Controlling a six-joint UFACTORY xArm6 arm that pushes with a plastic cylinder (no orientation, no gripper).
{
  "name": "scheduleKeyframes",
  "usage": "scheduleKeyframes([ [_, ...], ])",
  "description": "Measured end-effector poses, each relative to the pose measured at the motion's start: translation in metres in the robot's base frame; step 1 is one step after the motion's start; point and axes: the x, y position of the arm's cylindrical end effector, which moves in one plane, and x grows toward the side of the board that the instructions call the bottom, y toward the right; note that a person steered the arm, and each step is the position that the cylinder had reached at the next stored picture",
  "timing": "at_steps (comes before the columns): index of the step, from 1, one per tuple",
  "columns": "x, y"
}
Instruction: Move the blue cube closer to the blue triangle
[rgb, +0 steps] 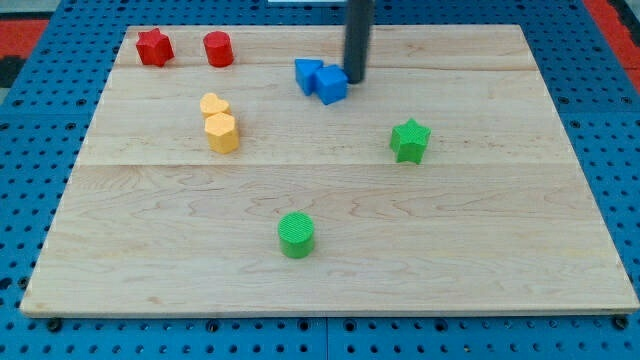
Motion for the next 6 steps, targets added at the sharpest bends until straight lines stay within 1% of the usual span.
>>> scheduleKeyframes([
  [1, -0.016, -0.075],
  [2, -0.012, -0.054],
  [3, -0.009, 0.039],
  [4, 0.032, 0.042],
  [5, 0.021, -0.046],
  [6, 0.003, -0.156],
])
